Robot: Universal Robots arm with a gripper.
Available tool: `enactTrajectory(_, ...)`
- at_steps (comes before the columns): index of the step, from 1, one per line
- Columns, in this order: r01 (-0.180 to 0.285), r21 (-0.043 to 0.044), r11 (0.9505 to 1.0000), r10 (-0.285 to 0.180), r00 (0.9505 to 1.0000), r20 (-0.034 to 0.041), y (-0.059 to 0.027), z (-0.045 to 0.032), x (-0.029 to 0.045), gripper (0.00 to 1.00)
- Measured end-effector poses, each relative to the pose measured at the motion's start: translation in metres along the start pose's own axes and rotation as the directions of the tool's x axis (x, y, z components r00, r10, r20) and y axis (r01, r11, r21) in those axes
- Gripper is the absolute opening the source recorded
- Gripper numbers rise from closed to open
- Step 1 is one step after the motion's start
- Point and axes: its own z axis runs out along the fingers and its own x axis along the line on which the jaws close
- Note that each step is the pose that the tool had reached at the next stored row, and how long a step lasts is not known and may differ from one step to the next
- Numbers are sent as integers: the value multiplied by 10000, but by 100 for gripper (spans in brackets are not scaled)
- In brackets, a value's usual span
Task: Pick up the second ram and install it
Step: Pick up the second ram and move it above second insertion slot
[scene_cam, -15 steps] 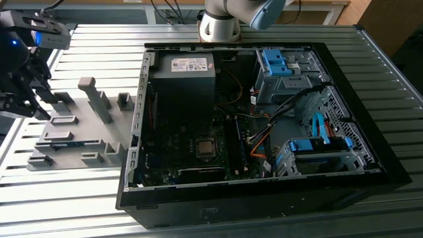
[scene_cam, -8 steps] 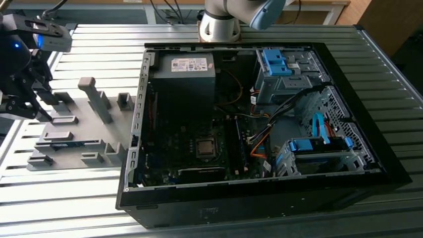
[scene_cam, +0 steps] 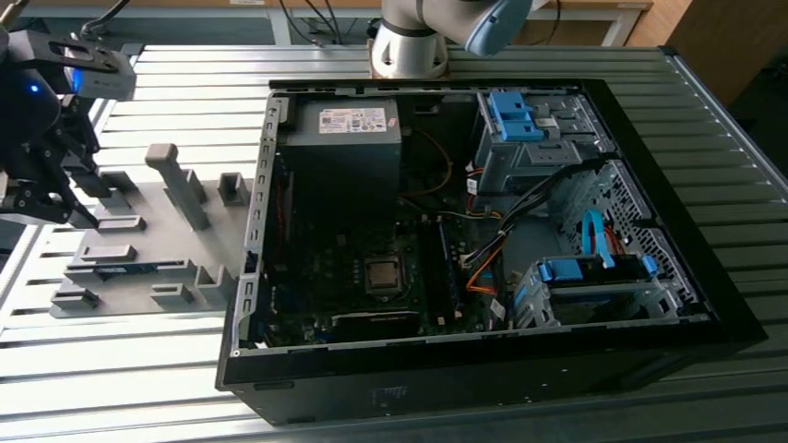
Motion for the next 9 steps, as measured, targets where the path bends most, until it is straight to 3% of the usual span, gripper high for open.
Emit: enactTrajectory(9,0,33,10000,0,10000,2,-4,111,32,46)
